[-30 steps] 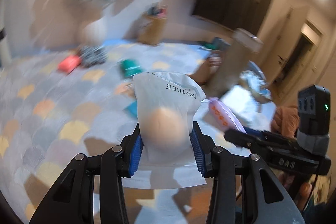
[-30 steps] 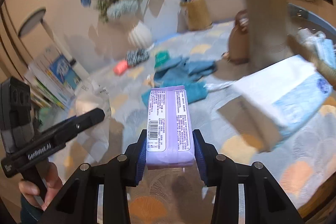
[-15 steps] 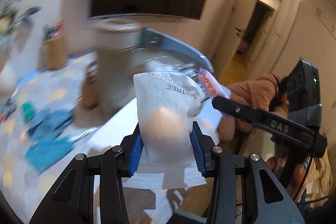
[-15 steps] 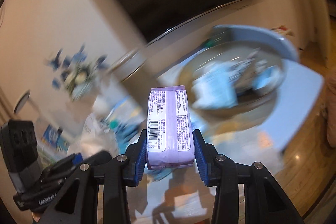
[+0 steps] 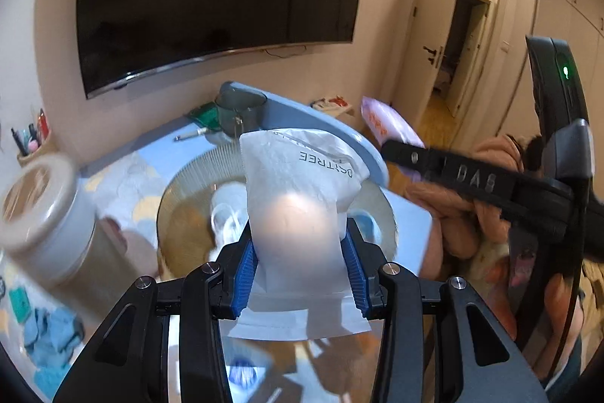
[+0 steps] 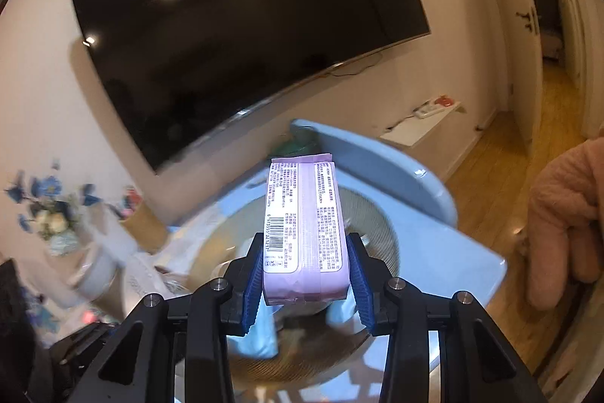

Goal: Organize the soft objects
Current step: 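Carry the white bag and purple pack to the glass plate and release them, then return both open tools to the bed toward the pink pack and scrunchie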

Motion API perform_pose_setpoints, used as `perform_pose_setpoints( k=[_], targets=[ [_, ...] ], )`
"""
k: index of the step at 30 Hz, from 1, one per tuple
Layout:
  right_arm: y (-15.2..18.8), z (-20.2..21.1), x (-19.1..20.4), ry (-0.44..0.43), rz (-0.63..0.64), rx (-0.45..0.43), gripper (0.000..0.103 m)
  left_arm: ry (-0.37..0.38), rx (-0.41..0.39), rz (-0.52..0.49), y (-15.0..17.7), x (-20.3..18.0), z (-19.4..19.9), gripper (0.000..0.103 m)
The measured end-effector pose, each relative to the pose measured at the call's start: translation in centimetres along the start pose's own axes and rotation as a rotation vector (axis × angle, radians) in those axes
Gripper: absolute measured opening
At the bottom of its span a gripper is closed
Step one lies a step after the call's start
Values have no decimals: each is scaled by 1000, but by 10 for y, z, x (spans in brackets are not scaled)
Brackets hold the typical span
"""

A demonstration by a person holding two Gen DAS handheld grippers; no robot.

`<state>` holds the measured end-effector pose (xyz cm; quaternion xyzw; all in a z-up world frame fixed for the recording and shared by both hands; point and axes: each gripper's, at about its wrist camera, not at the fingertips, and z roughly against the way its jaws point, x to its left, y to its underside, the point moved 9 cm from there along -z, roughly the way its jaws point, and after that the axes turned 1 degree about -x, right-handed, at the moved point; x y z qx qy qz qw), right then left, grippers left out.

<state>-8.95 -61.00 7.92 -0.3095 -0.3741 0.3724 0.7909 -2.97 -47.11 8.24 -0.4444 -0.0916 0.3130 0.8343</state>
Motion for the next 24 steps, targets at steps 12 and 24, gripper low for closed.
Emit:
perform_pose_setpoints(
  k=[12, 24],
  targets=[
    [-3, -31, -11, -18, -47, 77, 59, -3, 9, -89, 10, -28, -20, 75],
    [28, 25, 1, -67, -68, 66, 60, 65, -45, -113, 30, -39, 89, 75]
  ],
)
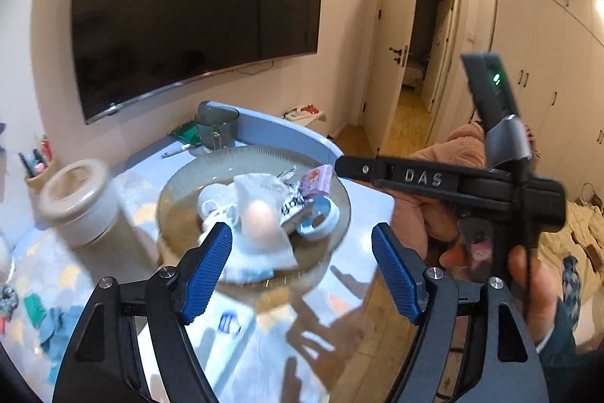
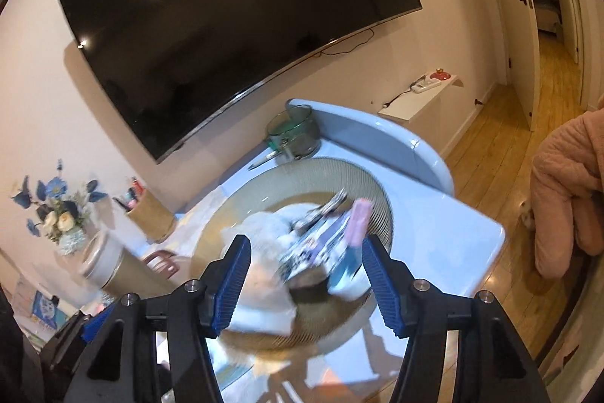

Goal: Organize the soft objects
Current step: 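Return both open tools to the bed toward the pink pack and scrunchie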

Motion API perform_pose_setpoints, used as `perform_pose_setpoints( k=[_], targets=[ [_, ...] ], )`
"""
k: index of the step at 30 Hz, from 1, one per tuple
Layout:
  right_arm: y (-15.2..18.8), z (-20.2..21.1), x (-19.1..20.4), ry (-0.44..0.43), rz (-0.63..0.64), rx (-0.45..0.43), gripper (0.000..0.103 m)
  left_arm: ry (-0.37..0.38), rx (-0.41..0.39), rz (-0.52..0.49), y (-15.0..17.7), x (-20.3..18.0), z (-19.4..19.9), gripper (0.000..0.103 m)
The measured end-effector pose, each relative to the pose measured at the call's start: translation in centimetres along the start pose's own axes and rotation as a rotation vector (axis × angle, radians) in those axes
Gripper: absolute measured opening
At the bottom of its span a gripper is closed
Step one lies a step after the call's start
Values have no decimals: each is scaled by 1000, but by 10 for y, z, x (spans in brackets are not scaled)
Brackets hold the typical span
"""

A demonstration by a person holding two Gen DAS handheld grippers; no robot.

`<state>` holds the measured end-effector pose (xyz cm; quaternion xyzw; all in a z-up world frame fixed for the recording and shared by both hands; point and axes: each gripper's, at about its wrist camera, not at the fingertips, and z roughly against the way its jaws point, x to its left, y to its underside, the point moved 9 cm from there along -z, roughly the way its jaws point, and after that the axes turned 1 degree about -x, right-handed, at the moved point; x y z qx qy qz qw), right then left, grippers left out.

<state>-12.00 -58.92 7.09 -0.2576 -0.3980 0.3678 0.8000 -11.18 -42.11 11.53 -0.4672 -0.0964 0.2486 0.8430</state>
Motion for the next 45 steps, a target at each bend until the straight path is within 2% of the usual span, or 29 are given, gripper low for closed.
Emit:
perform_pose_setpoints(
  k=[5, 9, 13, 16, 18, 21, 25, 28, 30, 33, 37, 40, 42, 44, 45],
  targets=[
    [41, 30, 32, 3, 110, 16, 60, -29, -7, 27, 24, 24, 57, 75],
    [72, 48, 77, -33, 231, 36, 60, -134, -45, 74, 32, 67, 110, 76],
    [106, 56, 147, -103, 376, 58, 60, -295, -135, 174, 36, 136, 184, 83],
    [130, 57, 196, -163, 464, 75, 61, -511, -216, 282, 47, 196, 250, 83],
    [150, 54, 235, -218, 529, 93, 61, -592, -217, 343, 60, 228, 279, 83],
    [182, 41, 284, -281, 606, 133, 62, -668, -186, 436, 94, 278, 309, 83],
    [227, 7, 326, -332, 649, 196, 62, -734, -83, 503, 151, 324, 298, 83],
    [255, -31, 349, -375, 610, 322, 62, -721, -22, 579, 190, 356, 276, 83],
    [266, -55, 358, -360, 598, 374, 62, -685, -9, 651, 213, 373, 259, 83],
    [272, -80, 368, -336, 612, 361, 62, -655, 6, 702, 244, 387, 239, 83],
    [284, -103, 370, -287, 701, 264, 62, -668, 60, 707, 276, 398, 208, 83],
    [304, -120, 364, -289, 708, 306, 62, -663, 106, 721, 292, 402, 195, 83],
    [311, -129, 358, -278, 694, 334, 62, -655, 99, 754, 295, 404, 196, 83],
    [305, -131, 356, -268, 682, 310, 63, -659, 107, 779, 300, 408, 195, 84],
    [305, -131, 356, -264, 678, 302, 69, -662, 103, 775, 300, 408, 196, 85]
  ],
)
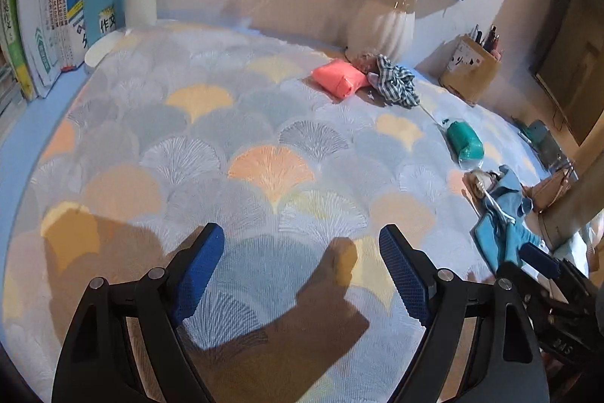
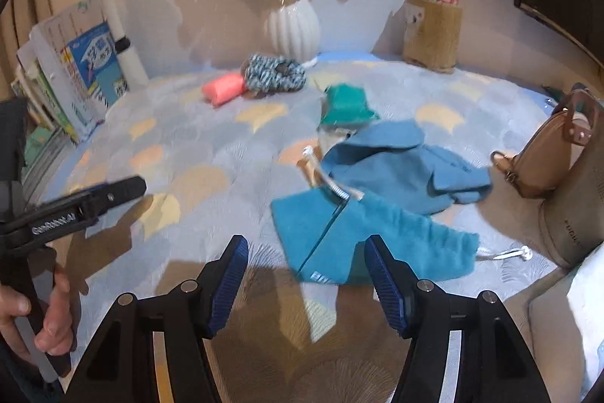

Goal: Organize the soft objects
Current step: 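Return both open tools to the bed toward the pink pack and scrunchie, then grasp the pink pack with the left tool while the right tool grasps the checked scrunchie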

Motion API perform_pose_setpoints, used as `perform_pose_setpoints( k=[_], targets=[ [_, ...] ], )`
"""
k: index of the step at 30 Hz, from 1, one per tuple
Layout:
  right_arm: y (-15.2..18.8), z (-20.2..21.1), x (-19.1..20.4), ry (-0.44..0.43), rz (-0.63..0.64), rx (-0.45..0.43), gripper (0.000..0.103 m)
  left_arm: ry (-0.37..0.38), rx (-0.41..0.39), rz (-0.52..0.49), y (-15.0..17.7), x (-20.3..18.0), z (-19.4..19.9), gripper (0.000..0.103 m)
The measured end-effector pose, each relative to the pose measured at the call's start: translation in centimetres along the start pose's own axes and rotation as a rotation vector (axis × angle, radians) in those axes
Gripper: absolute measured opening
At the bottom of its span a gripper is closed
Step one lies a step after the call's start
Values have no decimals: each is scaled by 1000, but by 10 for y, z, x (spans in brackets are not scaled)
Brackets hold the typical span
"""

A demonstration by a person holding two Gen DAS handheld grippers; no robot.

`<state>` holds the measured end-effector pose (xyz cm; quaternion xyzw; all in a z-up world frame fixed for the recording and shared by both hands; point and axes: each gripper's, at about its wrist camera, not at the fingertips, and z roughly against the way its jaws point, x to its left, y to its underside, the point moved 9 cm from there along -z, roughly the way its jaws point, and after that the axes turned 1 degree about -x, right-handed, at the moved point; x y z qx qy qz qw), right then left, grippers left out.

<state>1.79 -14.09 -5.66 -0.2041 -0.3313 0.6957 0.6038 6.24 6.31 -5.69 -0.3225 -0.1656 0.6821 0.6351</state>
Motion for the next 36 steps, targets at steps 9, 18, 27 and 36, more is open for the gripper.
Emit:
perform_pose_setpoints(
  k=[9, 18, 27, 36],
  targets=[
    [5, -8, 2, 45, 26, 35, 86, -42, 14, -62, 5, -5, -3, 87],
    [8, -13, -8, 41, -24, 91, 88, -5, 67, -61, 8, -5, 3, 84],
    [-70, 31, 8, -72, -54, 58, 88, -69, -36, -202, -76, -22, 77, 84],
    [-153, -49, 7, -64, -96, 95, 89, -7, -13, -322, -114, -41, -32, 84]
  ],
)
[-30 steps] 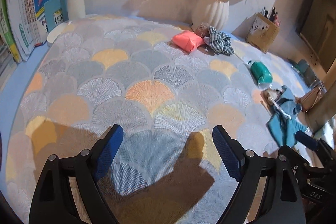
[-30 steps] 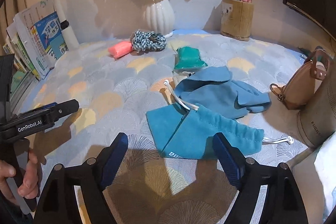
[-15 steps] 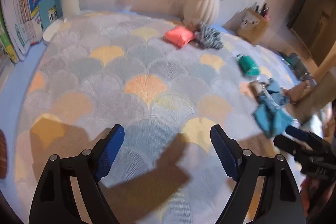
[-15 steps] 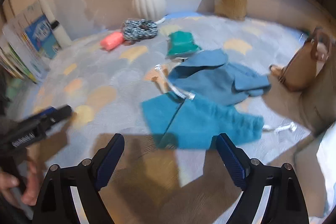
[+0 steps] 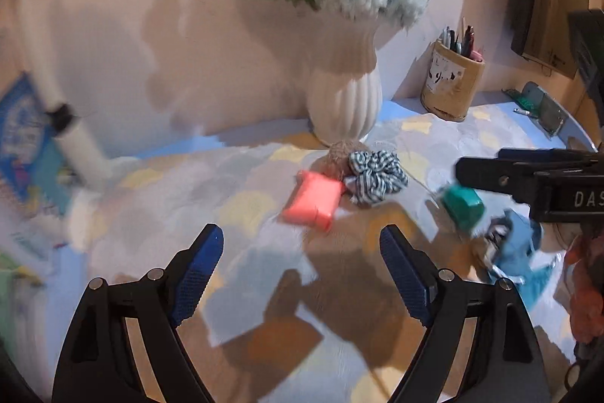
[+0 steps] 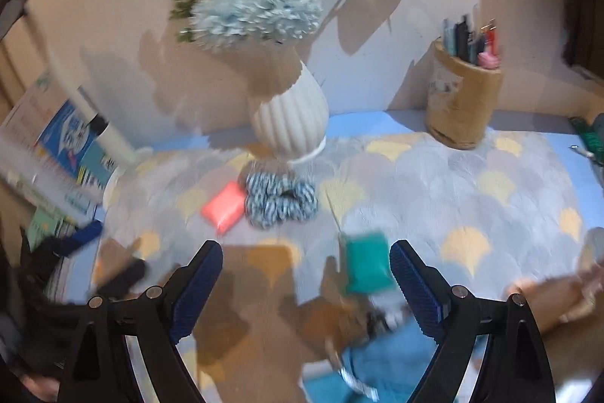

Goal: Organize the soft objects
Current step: 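Grasp the pink pack with the left tool while the right tool grasps the checked scrunchie, then carry the pink pack and scrunchie to the glass plate and release them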

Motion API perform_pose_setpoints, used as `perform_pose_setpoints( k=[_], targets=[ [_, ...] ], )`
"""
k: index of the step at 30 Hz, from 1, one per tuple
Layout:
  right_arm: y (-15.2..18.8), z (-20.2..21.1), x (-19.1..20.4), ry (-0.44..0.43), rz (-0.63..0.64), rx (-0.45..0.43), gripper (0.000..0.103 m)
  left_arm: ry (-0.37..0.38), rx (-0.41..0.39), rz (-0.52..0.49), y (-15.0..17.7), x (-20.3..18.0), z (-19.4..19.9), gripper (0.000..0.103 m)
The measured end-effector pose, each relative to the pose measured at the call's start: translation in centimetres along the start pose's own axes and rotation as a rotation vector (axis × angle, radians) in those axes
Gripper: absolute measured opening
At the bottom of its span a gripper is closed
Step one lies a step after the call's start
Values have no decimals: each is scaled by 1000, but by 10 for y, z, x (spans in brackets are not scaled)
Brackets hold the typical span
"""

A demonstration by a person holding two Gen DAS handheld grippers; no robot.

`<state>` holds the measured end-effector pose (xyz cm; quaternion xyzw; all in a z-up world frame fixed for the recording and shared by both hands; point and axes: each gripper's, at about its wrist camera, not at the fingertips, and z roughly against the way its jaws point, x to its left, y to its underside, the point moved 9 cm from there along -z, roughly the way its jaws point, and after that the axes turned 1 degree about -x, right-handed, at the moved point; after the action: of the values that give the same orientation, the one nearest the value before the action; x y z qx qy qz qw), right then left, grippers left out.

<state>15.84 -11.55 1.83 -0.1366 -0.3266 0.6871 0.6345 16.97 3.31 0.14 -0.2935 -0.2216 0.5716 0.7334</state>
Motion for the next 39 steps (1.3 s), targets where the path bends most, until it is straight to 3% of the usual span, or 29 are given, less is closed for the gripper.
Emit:
perform_pose_setpoints(
  k=[3, 10, 12, 15, 16, 17, 18, 21, 22, 24, 32, 35, 39],
  targets=[
    [-6, -39, 2, -61, -30, 66, 89, 63, 38, 48, -1, -1, -43, 82],
    [-12, -107, 10, -130, -50, 144, 89, 46, 73, -13, 5, -11, -87, 82],
    [-14, -117, 12, -149, -49, 149, 89, 49, 85, -18, 6, -12, -91, 78],
    [-14, -122, 13, -146, -39, 134, 89, 57, 76, -31, 2, -15, -92, 61],
    [-14, -123, 14, -138, -32, 122, 82, 59, 75, -33, 0, -15, -93, 48],
    [-14, -123, 15, -125, -20, 115, 74, 59, 72, -37, 0, -16, -93, 41],
    [-13, -121, 16, -109, -4, 115, 59, 61, 68, -41, -1, -15, -93, 37],
    [-10, -116, 17, -134, -24, 112, 32, 4, 63, -75, 1, -14, -88, 36],
    [-8, -112, 18, -160, -37, 109, 23, -15, 58, -90, 3, -14, -83, 36],
    [-7, -105, 17, -163, -35, 96, 18, -6, 50, -86, 6, -16, -69, 36],
    [13, -27, 13, -222, -83, 57, 18, 52, -56, 16, 28, -20, 25, 36],
    [30, 9, 15, -250, -94, 46, 18, 46, -98, 8, 42, -29, 61, 36],
    [62, 46, 23, -316, -107, 98, 18, 95, -134, 30, 58, -42, 101, 36]
  ],
)
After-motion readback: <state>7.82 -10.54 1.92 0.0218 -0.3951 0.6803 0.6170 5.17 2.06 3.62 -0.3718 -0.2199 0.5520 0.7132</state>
